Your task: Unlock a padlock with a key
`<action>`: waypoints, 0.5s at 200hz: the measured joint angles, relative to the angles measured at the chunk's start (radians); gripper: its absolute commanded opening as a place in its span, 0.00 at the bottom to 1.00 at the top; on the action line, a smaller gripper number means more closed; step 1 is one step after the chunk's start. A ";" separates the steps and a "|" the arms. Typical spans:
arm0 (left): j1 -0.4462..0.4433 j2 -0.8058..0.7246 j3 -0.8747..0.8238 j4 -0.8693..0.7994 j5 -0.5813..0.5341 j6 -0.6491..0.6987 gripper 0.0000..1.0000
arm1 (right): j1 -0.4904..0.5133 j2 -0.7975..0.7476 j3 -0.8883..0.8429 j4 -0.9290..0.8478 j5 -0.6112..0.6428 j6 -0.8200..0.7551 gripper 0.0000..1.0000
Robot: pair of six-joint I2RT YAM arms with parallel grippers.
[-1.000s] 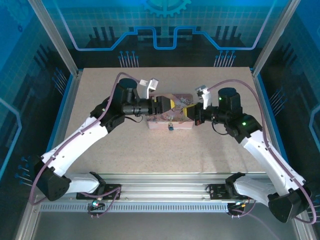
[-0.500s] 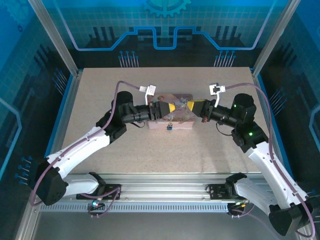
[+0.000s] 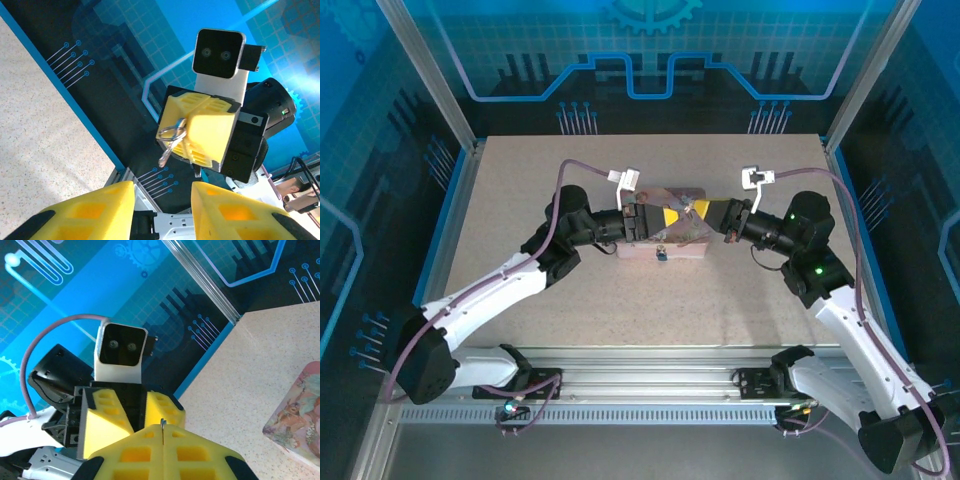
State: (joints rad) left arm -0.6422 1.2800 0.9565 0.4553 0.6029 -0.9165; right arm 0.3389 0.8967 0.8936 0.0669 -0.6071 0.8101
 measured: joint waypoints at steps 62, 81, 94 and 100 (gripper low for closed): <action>-0.010 0.011 0.019 0.007 0.016 0.001 0.33 | 0.000 0.002 -0.027 0.031 -0.023 0.022 0.00; -0.010 0.013 0.025 0.007 0.020 0.001 0.32 | 0.000 0.009 -0.038 0.031 -0.030 0.024 0.00; -0.010 0.016 0.030 0.006 0.023 0.001 0.32 | 0.000 0.011 -0.043 0.031 -0.031 0.025 0.00; -0.010 0.017 0.031 0.007 0.023 0.001 0.33 | 0.000 0.011 -0.043 0.031 -0.031 0.025 0.00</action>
State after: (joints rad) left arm -0.6521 1.2968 0.9878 0.4622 0.6262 -0.9154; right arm 0.3389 0.9077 0.8501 0.0978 -0.6380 0.8349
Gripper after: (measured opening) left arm 0.319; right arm 0.066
